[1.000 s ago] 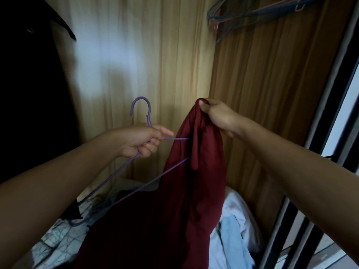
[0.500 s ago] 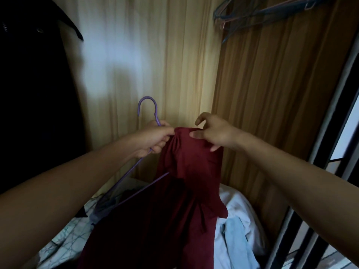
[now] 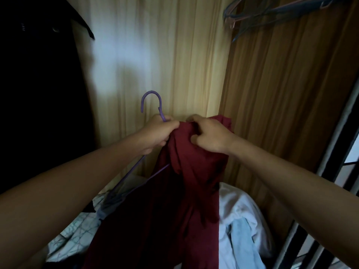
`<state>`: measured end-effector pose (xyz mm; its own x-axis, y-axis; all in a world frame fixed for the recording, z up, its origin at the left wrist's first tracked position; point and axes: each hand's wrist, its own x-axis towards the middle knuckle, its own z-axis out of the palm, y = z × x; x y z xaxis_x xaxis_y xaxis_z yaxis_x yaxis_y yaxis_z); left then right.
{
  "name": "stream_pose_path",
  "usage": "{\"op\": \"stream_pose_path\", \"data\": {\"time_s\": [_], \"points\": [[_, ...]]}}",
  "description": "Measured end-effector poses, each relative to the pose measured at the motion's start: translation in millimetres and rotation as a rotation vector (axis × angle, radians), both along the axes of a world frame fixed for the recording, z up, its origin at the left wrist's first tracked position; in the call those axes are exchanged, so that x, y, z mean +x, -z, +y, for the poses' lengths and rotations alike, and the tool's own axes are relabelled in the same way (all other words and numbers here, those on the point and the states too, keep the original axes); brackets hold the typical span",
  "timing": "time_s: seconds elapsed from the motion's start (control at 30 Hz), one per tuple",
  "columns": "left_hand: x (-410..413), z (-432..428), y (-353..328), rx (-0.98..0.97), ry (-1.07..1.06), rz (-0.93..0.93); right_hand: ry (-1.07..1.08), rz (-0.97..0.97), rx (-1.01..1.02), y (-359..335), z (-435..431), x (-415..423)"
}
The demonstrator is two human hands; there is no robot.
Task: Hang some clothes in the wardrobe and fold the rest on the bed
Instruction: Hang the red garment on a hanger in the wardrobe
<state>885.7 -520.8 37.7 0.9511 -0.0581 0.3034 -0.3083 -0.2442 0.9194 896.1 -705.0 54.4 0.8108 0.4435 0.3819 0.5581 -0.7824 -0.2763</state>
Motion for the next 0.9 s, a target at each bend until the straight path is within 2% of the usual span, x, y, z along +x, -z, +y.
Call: {"op": "stream_pose_path", "data": {"time_s": [0.1, 0.23, 0.37, 0.47, 0.57, 0.67, 0.83, 0.9], "points": [[3, 3, -4, -0.031, -0.014, -0.019, 0.048, -0.022, -0.118, -5, 3, 5], [5, 8, -5, -0.003, 0.002, -0.060, 0.037, -0.291, -0.152, -11, 7, 10], [6, 8, -9, 0.051, 0.007, -0.143, -0.091, -0.296, -0.237, -13, 17, 8], [3, 13, -18, 0.147, 0.041, -0.166, -0.179, -0.323, -0.139, -16, 13, 9], [-1, 30, -25, 0.159, 0.239, -0.017, -0.236, -0.346, -0.120, -26, 0, 12], [-3, 52, -23, 0.037, 0.419, 0.152, -0.205, -0.328, -0.067, -39, -17, 18], [2, 78, -16, 0.155, 0.454, 0.280, -0.114, -0.330, -0.092, -48, -41, 27], [2, 84, -16, 0.191, 0.407, 0.304, -0.083, -0.333, -0.129, -48, -44, 30]]}}
